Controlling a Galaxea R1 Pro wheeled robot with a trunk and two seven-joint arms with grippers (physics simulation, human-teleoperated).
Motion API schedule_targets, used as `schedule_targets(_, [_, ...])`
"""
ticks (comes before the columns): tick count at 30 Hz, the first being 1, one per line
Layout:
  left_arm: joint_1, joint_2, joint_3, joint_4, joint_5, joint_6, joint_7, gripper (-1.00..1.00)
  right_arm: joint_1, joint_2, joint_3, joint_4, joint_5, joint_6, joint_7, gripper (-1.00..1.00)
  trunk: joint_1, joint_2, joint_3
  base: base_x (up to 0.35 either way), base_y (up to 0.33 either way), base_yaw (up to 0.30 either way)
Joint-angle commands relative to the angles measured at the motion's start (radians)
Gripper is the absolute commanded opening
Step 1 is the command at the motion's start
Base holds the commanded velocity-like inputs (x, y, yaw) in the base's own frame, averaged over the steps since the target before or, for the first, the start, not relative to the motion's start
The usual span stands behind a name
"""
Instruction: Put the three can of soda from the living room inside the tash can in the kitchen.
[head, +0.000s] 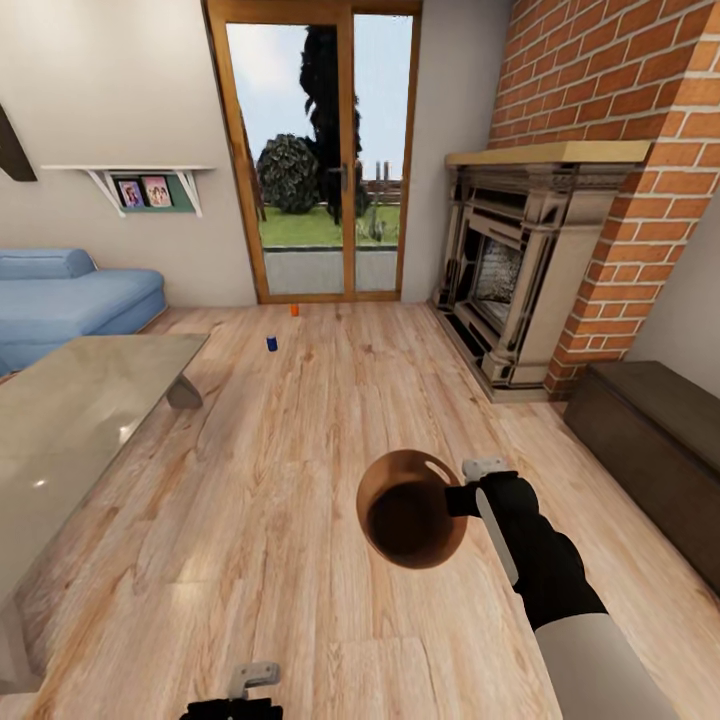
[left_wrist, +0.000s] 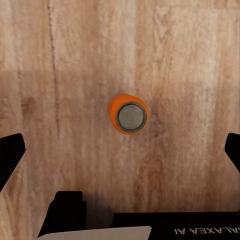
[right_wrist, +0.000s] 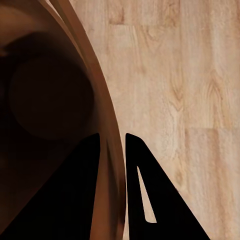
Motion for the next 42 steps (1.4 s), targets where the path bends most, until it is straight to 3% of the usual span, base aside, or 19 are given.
schedule_targets(1, [0.0,0.0,0.0,0.0,0.0,-0.002,-0.001,1.0,0.0,0.0,0.0,-0.001,-0.011,0.0,0.004,-1.0,0.004,-0.007,-0.003,0.0,0.0,0.0])
schedule_targets(19, [0.0,-0.002,-0.001,0.001,0.0,-0.044,-0.004,1.0,0.003,0.0,0.001,-0.008,-0.011,0.0,0.004,-1.0,0.073,-0.133,-0.059,0.0,0.0,0.0])
schedule_targets(28, [0.0,-0.003,-0.002,0.001,0.0,-0.057,-0.005,1.0,0.056,0.013,0.004,-0.128,-0.011,0.0,0.003,-1.0,0.107,-0.196,-0.088,0.0,0.0,0.0])
schedule_targets(42, [0.0,-0.013,-0.003,0.001,0.0,-0.06,-0.006,1.0,0.066,0.016,0.006,-0.157,-0.011,0.0,0.004,-1.0,0.161,-0.294,-0.132,0.0,0.0,0.0])
